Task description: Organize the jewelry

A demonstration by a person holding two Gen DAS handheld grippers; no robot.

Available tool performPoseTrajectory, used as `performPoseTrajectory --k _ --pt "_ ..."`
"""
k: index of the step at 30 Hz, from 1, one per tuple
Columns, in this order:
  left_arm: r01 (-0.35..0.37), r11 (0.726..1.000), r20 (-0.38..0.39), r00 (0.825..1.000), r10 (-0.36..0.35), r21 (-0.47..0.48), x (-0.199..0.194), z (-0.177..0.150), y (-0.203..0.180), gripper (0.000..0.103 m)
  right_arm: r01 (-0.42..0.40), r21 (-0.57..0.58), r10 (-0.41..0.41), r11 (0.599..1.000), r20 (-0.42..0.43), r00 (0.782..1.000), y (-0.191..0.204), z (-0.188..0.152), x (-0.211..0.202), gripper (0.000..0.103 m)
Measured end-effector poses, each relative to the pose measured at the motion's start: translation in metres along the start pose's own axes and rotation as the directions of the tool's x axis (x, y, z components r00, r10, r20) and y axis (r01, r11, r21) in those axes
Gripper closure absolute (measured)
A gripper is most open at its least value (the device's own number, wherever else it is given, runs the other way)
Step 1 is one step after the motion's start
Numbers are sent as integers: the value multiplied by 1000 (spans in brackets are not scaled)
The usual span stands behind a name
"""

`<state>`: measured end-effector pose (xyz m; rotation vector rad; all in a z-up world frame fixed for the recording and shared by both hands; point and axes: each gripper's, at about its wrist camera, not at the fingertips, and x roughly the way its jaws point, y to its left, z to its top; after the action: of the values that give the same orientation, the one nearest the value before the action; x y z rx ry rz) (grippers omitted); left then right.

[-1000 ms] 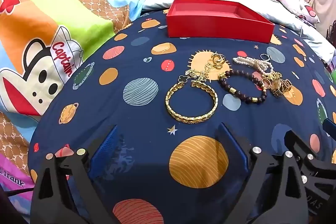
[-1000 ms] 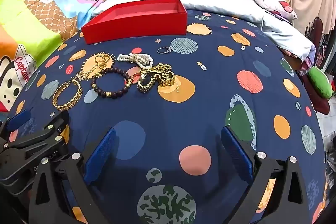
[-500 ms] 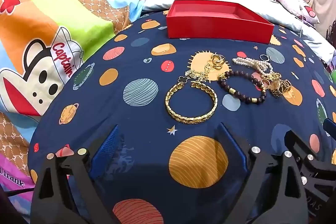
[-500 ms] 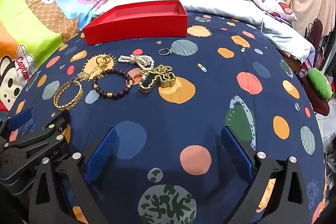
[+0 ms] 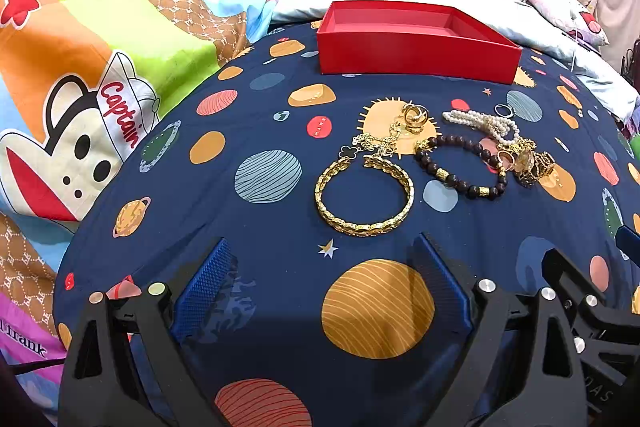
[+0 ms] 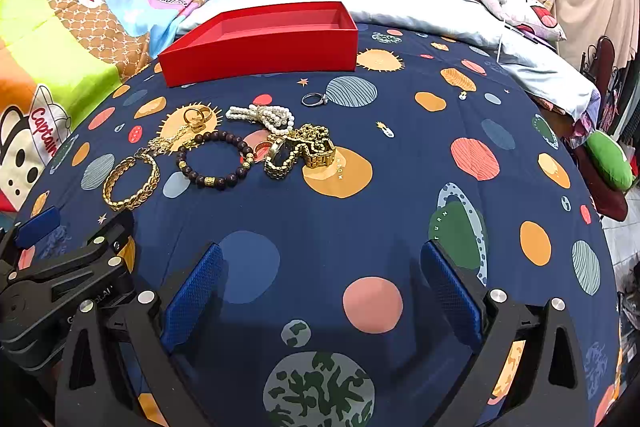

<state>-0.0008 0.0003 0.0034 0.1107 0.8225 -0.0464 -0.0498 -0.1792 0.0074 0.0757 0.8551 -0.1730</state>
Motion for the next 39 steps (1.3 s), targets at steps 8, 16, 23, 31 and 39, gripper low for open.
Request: performPoseTrajectory --k 8,16,23,31,39 --pt "-1 1000 1 1000 1 0 0 0 0 14 0 0 0 1000 1 1000 0 0 0 5" --pt "-1 1000 1 1000 1 0 -1 0 -1 15 1 -1 -1 1000 1 1000 0 0 0 5" --pt "-1 1000 1 1000 1 0 -1 1 -1 15 2 -1 -2 1000 2 1000 0 0 0 5" --pt "-1 1000 2 1000 1 -1 -1 0 -1 15 2 -1 -2 1000 2 1000 0 0 0 5" --pt "-5 1000 2 1000 5 -1 -3 2 -1 15 1 -2 -1 1000 2 1000 0 0 0 5"
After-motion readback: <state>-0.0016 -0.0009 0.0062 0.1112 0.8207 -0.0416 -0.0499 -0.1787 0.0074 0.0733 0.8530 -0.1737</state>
